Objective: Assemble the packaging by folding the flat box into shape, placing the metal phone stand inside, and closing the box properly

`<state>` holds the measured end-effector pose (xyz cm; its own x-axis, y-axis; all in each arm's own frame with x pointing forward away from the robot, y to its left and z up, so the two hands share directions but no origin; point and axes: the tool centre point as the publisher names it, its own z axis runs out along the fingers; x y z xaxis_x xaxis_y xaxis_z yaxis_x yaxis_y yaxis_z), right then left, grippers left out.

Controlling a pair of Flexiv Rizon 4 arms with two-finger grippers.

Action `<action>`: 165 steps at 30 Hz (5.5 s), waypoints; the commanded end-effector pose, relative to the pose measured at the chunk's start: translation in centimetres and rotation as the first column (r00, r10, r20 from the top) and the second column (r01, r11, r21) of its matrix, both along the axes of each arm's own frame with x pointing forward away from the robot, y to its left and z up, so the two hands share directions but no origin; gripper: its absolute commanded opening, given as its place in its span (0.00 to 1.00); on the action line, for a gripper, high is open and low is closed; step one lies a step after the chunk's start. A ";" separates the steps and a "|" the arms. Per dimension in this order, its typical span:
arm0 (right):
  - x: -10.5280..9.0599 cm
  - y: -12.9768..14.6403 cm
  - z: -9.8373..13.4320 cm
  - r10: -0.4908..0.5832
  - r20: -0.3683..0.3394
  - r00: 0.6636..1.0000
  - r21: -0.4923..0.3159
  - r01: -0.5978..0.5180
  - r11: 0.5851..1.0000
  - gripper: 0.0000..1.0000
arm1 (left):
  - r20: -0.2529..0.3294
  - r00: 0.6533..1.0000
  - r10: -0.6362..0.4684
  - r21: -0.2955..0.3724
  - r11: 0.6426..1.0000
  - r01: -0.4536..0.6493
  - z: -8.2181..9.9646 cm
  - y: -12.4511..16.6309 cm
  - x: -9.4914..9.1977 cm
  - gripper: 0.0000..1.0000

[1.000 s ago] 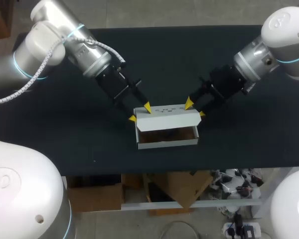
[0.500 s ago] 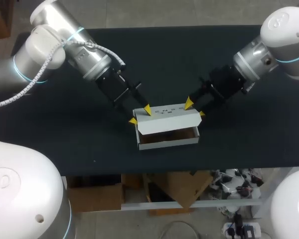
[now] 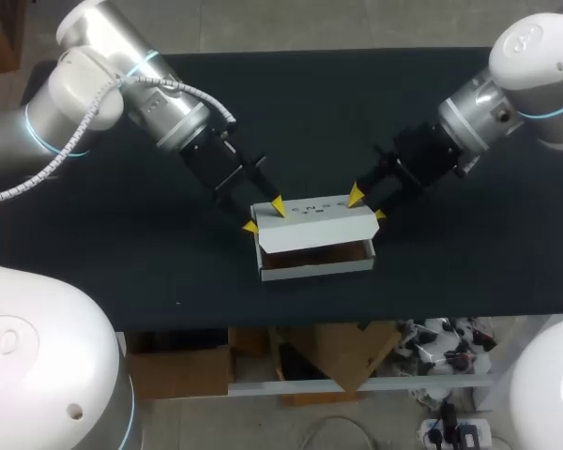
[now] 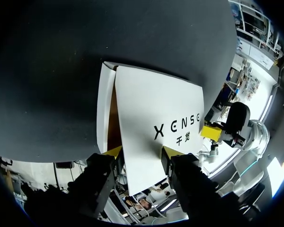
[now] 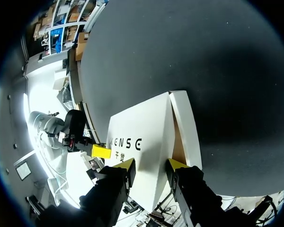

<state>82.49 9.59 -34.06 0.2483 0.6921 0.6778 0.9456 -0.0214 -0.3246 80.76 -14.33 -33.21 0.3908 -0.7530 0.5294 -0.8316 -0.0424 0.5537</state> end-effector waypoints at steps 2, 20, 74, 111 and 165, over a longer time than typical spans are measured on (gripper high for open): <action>-0.2 0.1 0.1 -0.002 0.004 1.000 -0.006 0.002 1.000 0.44 | 0.009 1.000 -0.005 0.006 1.000 0.005 -0.1 -0.4 -0.1 0.51; -0.2 -0.4 -0.6 0.002 0.006 1.000 -0.014 -0.002 1.000 0.45 | 0.046 0.999 -0.015 0.015 1.000 0.014 -0.6 0.0 0.0 0.53; -0.2 -0.1 -2.1 0.022 0.012 1.000 -0.011 -0.022 1.000 0.45 | 0.245 0.969 -0.037 0.062 0.998 0.022 0.0 1.6 -0.4 0.71; -0.5 0.1 -2.3 0.020 0.013 1.000 -0.027 -0.019 0.999 0.45 | 0.688 0.376 -0.621 0.370 0.746 0.553 5.2 0.2 -1.0 1.00; 0.3 -0.2 -2.2 0.022 0.019 1.000 -0.029 -0.022 0.999 0.44 | 0.652 0.104 -0.751 0.550 0.563 0.617 4.6 -1.2 -4.3 1.00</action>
